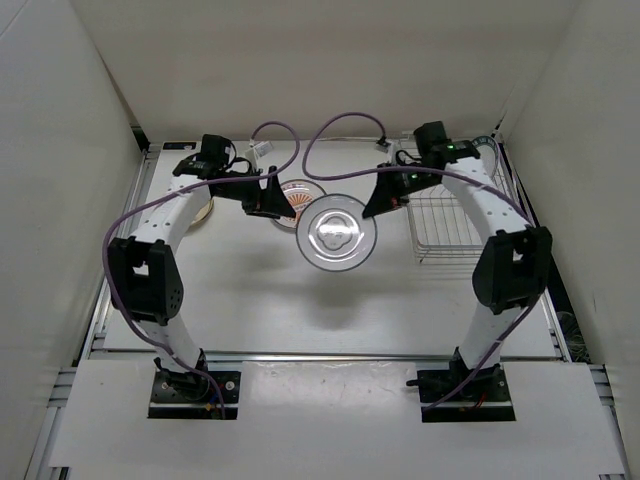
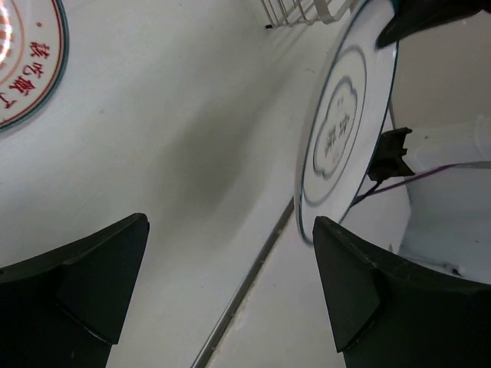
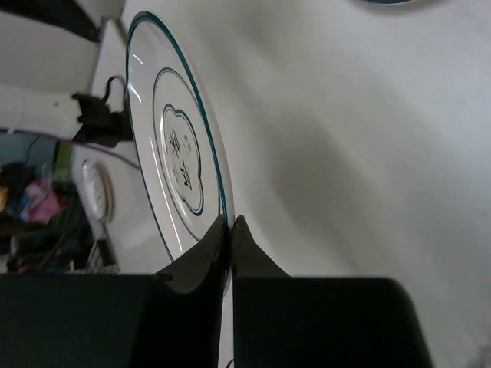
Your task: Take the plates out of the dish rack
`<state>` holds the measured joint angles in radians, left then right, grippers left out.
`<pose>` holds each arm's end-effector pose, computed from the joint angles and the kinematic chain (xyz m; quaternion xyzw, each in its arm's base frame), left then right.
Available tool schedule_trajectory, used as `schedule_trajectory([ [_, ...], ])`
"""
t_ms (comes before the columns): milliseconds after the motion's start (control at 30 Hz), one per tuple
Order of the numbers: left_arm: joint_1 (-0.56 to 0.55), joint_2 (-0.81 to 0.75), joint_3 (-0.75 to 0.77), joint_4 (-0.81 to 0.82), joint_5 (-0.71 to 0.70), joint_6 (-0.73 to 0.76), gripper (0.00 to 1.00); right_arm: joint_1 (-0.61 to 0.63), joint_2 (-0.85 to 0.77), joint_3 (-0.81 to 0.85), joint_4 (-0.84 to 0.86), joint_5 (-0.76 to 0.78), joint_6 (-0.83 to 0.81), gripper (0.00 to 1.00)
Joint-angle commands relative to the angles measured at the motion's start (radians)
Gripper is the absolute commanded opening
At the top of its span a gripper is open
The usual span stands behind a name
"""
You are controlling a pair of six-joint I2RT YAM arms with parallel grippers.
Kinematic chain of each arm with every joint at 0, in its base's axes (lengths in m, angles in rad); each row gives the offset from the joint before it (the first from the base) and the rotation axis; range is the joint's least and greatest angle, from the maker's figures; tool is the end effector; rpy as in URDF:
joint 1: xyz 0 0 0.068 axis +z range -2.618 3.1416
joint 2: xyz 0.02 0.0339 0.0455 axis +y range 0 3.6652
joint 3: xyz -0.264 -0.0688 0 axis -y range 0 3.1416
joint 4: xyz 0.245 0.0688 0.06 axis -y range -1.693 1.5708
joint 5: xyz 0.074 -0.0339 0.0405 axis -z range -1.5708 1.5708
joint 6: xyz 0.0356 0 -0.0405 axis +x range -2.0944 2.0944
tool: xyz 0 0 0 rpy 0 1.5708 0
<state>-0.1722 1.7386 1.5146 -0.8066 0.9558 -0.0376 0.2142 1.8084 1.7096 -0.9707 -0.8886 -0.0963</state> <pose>0.3545 -0.0912 0.2968 0.1800 0.8456 -0.4656 0.1892 0.3637 0.1074 0.3210 -0.2406 0.8477 0.4289 0.1990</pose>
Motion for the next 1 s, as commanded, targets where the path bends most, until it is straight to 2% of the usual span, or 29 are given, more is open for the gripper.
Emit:
schedule_trajectory([
  [0, 0.002, 0.016, -0.010, -0.005, 0.110, 0.013, 0.99, 0.060, 0.038, 0.042, -0.003, -0.193, -0.016, 0.00],
  [167, 0.002, 0.035, -0.010, -0.005, 0.120, 0.013, 0.99, 0.120, 0.158, 0.157, -0.003, -0.202, -0.007, 0.00],
  [300, 0.002, 0.035, -0.010, -0.005, 0.120, 0.013, 0.87, 0.140, 0.209, 0.199, 0.024, -0.202, 0.018, 0.00],
  [367, 0.002, 0.044, -0.010, -0.005, 0.120, 0.013, 0.73, 0.140, 0.219, 0.212, 0.024, -0.202, 0.018, 0.00],
  [400, 0.002, 0.044, -0.010, -0.005, 0.120, 0.013, 0.48, 0.140, 0.220, 0.223, 0.024, -0.202, 0.018, 0.00],
  [433, 0.002, 0.044, -0.010, -0.005, 0.120, 0.002, 0.37, 0.140, 0.230, 0.223, 0.024, -0.202, 0.018, 0.00],
  [533, -0.007, 0.053, -0.010, -0.005, 0.120, 0.002, 0.14, 0.140, 0.230, 0.223, 0.033, -0.202, 0.018, 0.00],
  [700, -0.016, 0.062, -0.010, -0.005, 0.101, -0.007, 0.11, 0.140, 0.239, 0.242, 0.033, -0.178, 0.018, 0.00],
  [733, -0.016, 0.062, -0.010, -0.005, 0.089, -0.007, 0.11, 0.140, 0.239, 0.242, 0.033, -0.147, 0.044, 0.13],
  [800, -0.016, 0.062, 0.001, -0.005, 0.064, -0.027, 0.11, 0.140, 0.217, 0.242, 0.033, -0.041, 0.058, 0.49],
  [867, -0.016, 0.062, 0.001, 0.029, 0.006, -0.098, 0.11, 0.140, 0.183, 0.226, 0.001, 0.072, 0.003, 0.60],
  [967, -0.016, 0.073, -0.042, 0.110, -0.049, -0.255, 0.11, 0.119, 0.120, 0.167, -0.008, 0.198, -0.043, 0.65],
])
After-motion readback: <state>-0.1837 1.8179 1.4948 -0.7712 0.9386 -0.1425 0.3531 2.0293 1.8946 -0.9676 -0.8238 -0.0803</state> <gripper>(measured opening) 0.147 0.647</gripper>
